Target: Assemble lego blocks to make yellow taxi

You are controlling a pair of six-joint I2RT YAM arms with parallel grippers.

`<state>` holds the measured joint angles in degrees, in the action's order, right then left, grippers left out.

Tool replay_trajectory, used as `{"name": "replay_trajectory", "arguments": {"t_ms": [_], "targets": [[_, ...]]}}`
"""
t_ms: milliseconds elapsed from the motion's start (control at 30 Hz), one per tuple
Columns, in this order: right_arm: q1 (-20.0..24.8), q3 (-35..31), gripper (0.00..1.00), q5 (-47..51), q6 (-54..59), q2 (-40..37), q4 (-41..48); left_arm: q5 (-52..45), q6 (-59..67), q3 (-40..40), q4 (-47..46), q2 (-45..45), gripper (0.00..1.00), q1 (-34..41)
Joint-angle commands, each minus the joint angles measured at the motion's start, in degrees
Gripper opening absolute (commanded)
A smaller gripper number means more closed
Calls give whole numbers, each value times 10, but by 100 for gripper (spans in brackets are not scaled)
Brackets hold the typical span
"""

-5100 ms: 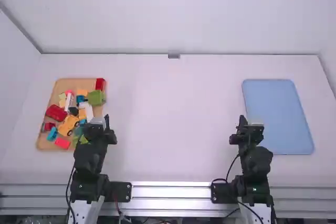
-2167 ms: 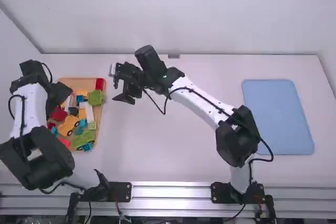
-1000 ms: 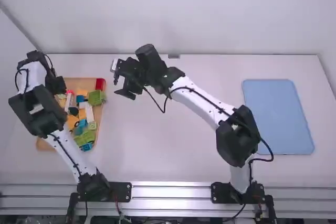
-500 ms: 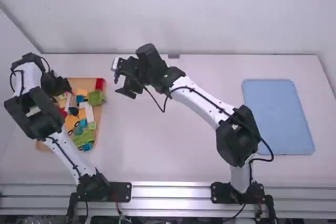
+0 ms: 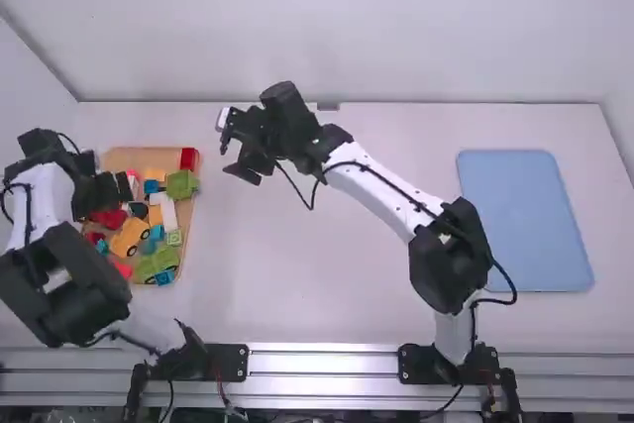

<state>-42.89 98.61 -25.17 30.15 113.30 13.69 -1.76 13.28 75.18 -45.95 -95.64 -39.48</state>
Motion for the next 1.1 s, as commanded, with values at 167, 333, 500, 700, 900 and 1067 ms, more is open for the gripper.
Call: {"name": "replay_trajectory", "arguments": {"t_ms": [167, 333, 500, 700, 900, 1067], "targets": [[5, -1, 98, -1, 0, 2, -8, 147, 221, -127, 30, 6, 99, -3], [5, -1, 98, -2, 0, 2, -18, 132, 343, -171, 122, 6, 81, -3], [5, -1, 98, -3, 1, 2, -31, 47, 331, -174, 162, 5, 89, -11], [9, -1, 98, 0, 1, 2, -39, 22, 363, -174, 171, -15, 99, -35], [13, -1, 98, 29, 1, 2, -49, -40, 419, -138, 132, -41, 98, -64], [12, -1, 98, 45, 1, 2, -49, -45, 434, -79, 69, -78, 94, -61]]}}
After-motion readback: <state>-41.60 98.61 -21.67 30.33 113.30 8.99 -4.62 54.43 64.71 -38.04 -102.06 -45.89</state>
